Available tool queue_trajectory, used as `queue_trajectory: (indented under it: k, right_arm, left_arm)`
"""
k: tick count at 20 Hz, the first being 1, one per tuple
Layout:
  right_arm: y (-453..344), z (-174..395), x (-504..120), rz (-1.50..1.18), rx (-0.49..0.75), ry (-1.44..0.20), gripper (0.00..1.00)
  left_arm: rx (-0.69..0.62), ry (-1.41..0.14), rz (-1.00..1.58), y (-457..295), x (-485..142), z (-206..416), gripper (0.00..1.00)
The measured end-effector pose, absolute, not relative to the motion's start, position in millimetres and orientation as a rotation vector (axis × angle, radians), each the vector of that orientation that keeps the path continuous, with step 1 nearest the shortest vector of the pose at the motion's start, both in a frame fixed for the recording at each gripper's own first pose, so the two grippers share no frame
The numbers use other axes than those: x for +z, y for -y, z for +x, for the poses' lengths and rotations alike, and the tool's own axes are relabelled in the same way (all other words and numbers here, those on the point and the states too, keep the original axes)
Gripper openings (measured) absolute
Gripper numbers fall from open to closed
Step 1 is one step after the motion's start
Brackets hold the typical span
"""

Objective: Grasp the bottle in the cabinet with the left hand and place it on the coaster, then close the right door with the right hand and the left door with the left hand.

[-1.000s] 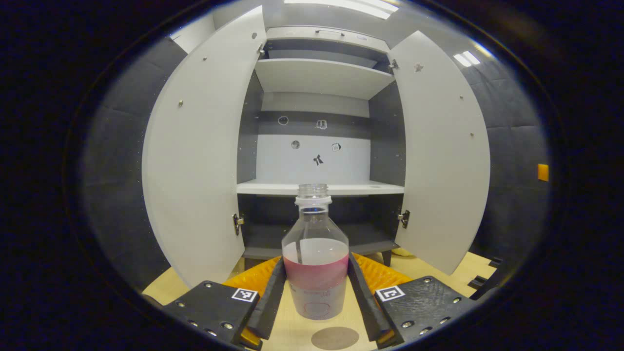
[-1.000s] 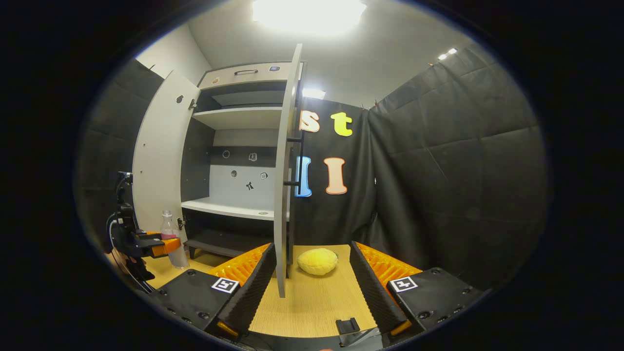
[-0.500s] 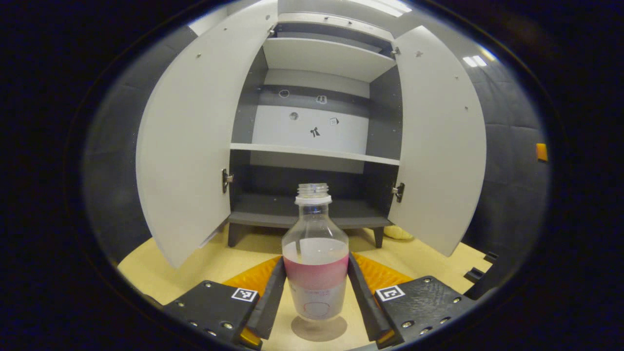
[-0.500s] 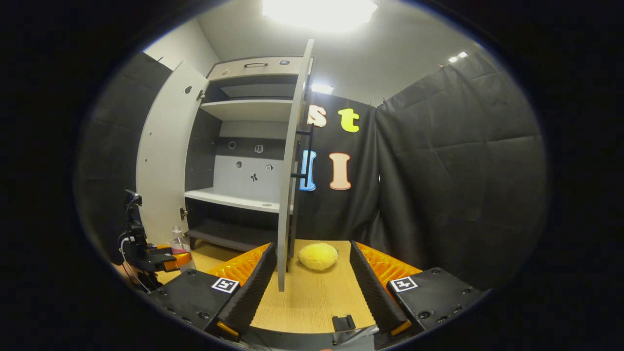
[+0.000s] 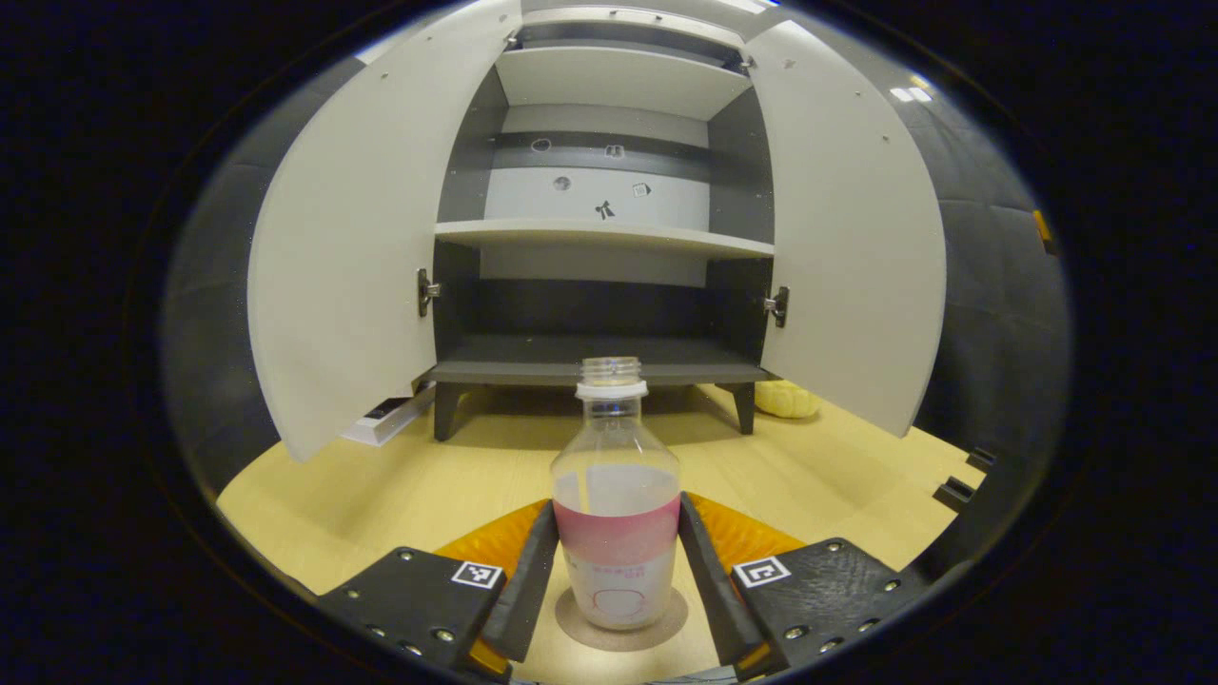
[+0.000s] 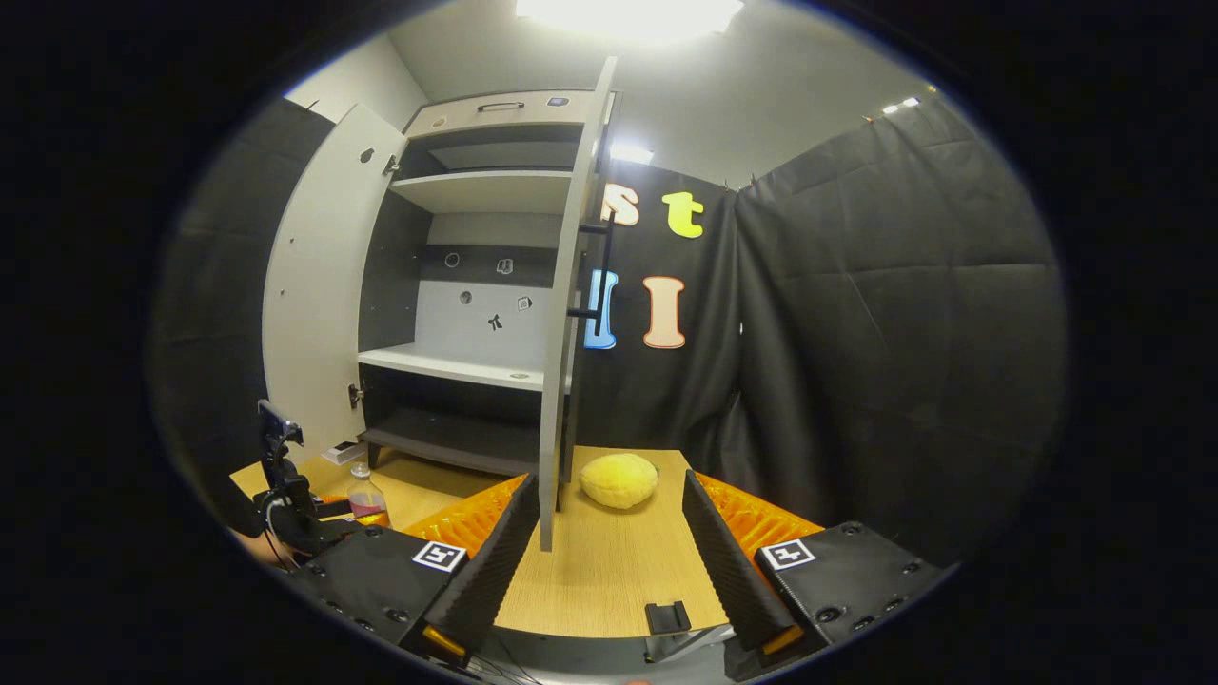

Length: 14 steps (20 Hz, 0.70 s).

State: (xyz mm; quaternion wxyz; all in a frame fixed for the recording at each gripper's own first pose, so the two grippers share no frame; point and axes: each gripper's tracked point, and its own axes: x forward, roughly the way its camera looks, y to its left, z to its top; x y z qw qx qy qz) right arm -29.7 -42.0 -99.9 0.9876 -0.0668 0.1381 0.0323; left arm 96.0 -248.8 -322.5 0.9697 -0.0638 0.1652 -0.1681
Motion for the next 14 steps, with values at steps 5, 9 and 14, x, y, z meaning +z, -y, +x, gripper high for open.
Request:
queue_trajectory:
  k: [5,9,14]
  right_arm:
    - [34.6,-34.1,-108.3,-0.158,0.092,-0.310,0.96]
    - [29.8,-32.3,-111.4,-0.152,0.111,-0.316,0.96]
    - [25.1,-27.7,-109.1,-0.132,0.134,-0.300,0.96]
  left_arm:
    - [-0.319,-0.310,-0.120,249.8,-327.3,91.3,0.73]
    - [-0.311,-0.321,-0.115,250.4,-324.4,79.7,0.80]
    - [-0.289,-0.314,-0.103,243.6,-308.9,72.8,0.81]
